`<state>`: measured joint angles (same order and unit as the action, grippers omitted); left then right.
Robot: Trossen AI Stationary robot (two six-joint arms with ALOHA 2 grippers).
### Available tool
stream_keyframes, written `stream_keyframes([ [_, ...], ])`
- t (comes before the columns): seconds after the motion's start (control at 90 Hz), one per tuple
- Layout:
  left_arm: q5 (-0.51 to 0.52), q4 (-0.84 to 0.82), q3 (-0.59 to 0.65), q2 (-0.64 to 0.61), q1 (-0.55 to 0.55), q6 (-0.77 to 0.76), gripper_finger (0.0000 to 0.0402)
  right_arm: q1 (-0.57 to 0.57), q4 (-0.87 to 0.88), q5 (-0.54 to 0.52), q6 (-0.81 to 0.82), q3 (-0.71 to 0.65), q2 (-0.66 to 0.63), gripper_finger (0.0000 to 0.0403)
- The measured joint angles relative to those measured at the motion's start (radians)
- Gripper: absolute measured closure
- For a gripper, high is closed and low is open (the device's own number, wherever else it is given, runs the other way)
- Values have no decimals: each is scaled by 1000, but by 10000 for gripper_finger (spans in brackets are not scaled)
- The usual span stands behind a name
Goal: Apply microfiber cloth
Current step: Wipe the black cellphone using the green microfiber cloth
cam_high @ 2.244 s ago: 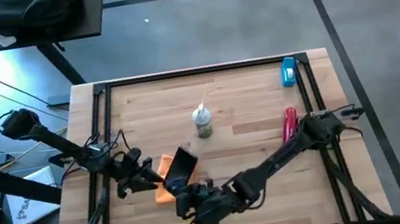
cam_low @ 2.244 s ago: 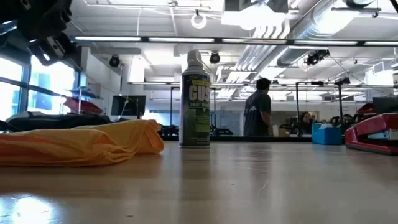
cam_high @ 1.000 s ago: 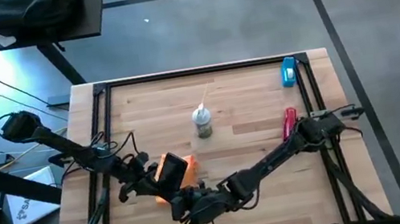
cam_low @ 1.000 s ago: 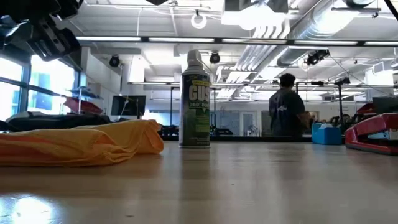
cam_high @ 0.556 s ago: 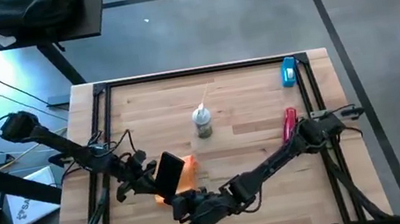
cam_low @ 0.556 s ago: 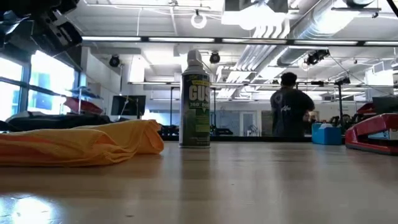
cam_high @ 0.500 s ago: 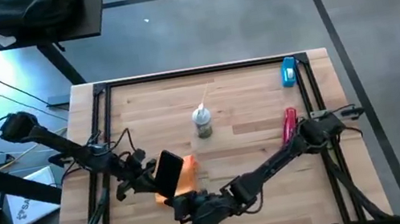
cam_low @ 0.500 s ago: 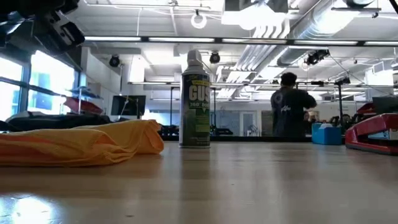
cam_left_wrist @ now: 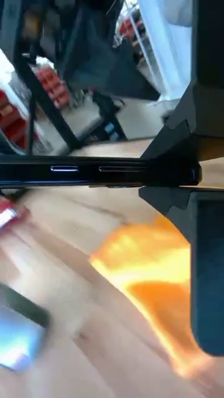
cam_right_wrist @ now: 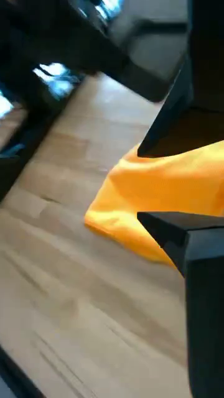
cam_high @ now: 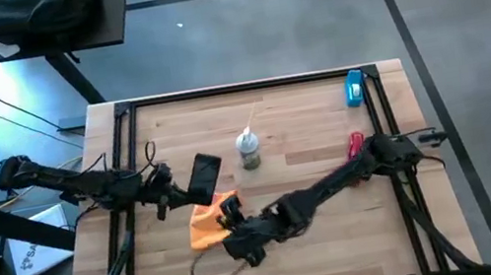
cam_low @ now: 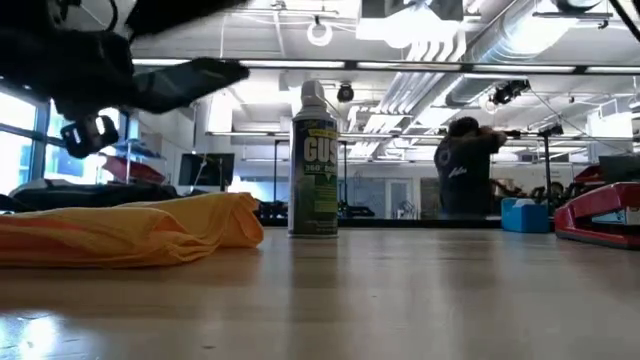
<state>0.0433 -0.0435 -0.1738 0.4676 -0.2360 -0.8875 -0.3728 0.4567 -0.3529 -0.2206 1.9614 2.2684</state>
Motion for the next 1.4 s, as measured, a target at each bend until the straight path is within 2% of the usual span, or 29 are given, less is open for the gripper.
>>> stream_keyframes([
  [0.122,15,-127,0,-40,35,-2,385,41,-104,49,108,-19,55,285],
  [0.322,12,-286,0,-56,68,-28,385,88,-114,70,248,-21,147,285],
  [0.533,-10,-322,0,-56,89,-66,385,116,-119,-10,252,-21,194,285],
  [0.733,-48,-362,0,-56,93,-100,384,131,-106,72,246,-16,232,287],
  [0.822,-78,-368,0,-56,92,-129,385,123,-101,87,239,-14,242,308],
  [0.9,-112,-388,0,-56,92,-163,384,106,-83,85,220,-13,244,354],
  [0.978,-131,-420,0,-56,92,-190,384,84,22,126,182,-13,222,391],
  [1.178,-127,-431,0,-55,92,-209,384,7,468,135,137,-19,90,402],
  [1.256,-96,-424,0,-47,92,-214,384,-20,478,69,133,-19,21,402],
  [1.4,-58,-337,0,-13,92,-222,384,-53,406,-200,87,-9,-73,403],
])
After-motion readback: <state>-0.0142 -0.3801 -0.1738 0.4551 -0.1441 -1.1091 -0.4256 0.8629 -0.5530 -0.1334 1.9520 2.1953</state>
